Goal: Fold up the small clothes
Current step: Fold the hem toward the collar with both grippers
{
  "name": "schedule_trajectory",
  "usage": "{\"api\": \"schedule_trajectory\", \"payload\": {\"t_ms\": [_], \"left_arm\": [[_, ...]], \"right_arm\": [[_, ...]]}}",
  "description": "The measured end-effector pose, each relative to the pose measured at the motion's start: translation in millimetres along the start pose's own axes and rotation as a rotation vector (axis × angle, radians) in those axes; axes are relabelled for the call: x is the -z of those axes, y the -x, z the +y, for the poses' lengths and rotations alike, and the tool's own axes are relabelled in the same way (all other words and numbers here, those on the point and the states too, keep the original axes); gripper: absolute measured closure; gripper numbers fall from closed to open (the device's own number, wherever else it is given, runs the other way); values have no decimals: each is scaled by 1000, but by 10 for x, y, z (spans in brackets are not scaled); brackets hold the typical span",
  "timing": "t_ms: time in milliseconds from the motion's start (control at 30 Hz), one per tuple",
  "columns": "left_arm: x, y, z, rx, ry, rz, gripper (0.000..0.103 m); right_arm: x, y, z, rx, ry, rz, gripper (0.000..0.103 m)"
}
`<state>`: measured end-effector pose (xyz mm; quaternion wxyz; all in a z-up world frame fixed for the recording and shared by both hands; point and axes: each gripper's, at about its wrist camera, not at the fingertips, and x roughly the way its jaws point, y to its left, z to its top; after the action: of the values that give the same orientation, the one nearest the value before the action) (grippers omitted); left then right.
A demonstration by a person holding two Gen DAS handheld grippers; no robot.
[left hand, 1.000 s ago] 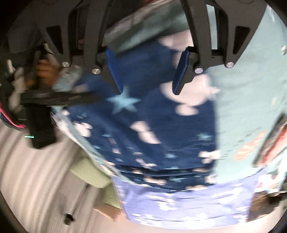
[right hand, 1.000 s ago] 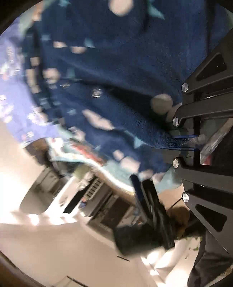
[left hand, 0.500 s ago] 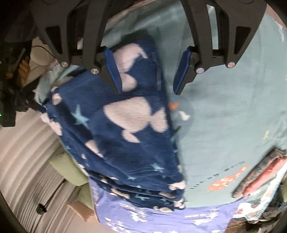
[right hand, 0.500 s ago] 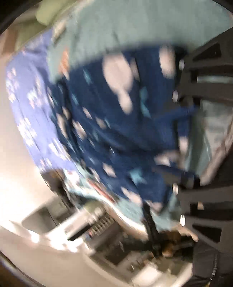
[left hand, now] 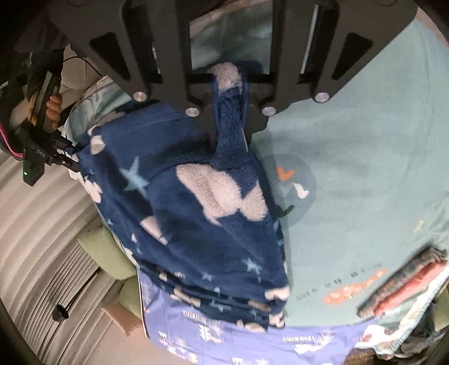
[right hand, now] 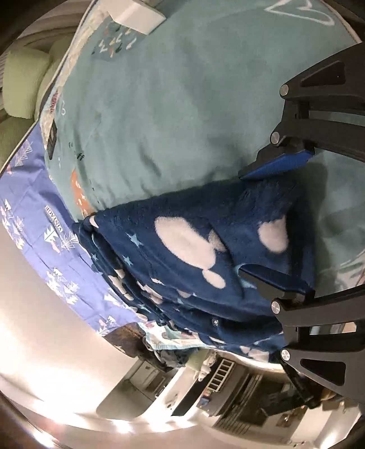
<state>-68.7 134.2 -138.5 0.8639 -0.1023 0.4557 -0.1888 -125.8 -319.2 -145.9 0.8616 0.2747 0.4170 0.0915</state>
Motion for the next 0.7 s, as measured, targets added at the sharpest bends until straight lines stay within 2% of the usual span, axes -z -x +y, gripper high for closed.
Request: {"api": "schedule_trajectory", "payload": {"t_ms": [100,167,267,300,333,367,433,567,600,633,667,700], "left_arm": [[85,118,100,-62,-24,5,91],[126,105,227,-40,16,16,91],[142,95,223,15,39,2,88],[142,87,191,30,37,-2,82],[139,77,175,36,34,-1,62],[144,69,155,42,31,2,48],[136,25,109,36,19,2,45],[115,-128,84,23,12,28,47],[109,-127,86,20,9,24,53],[101,-116,95,20,10,24,73],[90,-110,112,30,18,30,86],[83,-88,147,44,43,36,87]], "right_arm": [[8,-22,14,-5,28,15,41],[-20,-49,12,-16,32,23,41],[-47,-47,-22,-31,18,33,41],[-52,-52,-21,-38,20,39,41],[-45,-49,-23,-39,24,42,41],[-42,-59,-17,-37,35,46,40],[-29,-75,-7,-27,48,50,40],[14,-123,72,13,95,45,37],[25,-129,102,26,115,44,36],[30,-128,117,33,125,44,39],[31,-119,122,30,127,44,61],[24,-123,110,0,111,61,82]]}}
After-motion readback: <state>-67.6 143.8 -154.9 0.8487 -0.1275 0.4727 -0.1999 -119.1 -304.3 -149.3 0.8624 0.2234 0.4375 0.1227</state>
